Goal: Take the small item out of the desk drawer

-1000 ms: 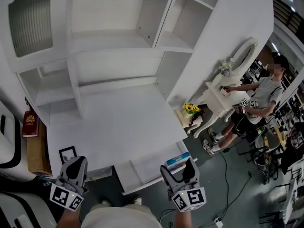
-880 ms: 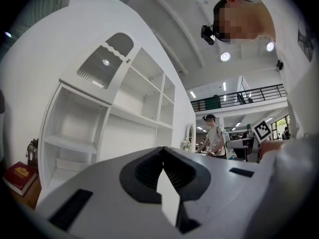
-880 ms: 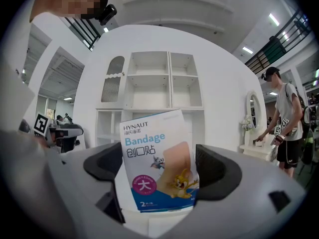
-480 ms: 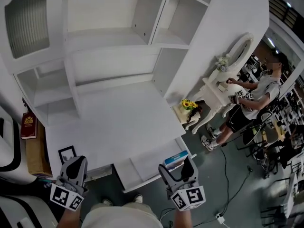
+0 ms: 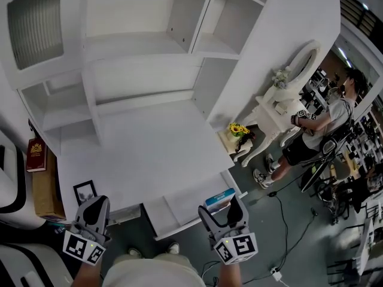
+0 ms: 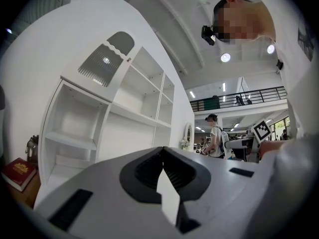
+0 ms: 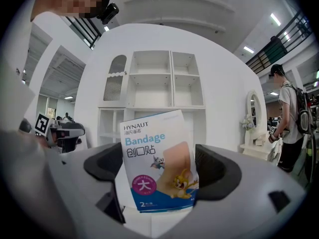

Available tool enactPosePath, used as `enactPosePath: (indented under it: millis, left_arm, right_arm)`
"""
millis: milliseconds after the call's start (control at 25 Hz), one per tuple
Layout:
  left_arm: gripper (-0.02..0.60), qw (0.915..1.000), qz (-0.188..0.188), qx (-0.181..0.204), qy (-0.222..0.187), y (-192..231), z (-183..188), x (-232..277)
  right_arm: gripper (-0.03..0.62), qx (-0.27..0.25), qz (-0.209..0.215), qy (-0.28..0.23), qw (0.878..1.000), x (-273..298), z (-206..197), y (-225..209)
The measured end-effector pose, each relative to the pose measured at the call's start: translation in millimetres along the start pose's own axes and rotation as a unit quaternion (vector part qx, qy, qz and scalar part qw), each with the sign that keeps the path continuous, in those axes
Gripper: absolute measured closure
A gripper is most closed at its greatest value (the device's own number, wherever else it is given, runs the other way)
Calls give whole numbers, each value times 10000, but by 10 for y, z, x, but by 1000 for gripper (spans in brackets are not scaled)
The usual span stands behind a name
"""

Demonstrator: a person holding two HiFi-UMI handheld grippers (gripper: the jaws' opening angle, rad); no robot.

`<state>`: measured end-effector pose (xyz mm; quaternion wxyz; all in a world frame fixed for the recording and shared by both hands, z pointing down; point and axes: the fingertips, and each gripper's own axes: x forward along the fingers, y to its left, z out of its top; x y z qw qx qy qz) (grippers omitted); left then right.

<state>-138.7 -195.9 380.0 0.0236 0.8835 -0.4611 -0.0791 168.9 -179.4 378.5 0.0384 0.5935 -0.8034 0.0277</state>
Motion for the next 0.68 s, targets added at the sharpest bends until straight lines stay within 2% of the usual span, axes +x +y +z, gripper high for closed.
enactPosePath:
  millis: [680]
  left_arm:
    - [566,10000,23,11,40,-115,-20,26]
  right_arm:
    - [126,-38,44,-14,10000,-39,22,-80]
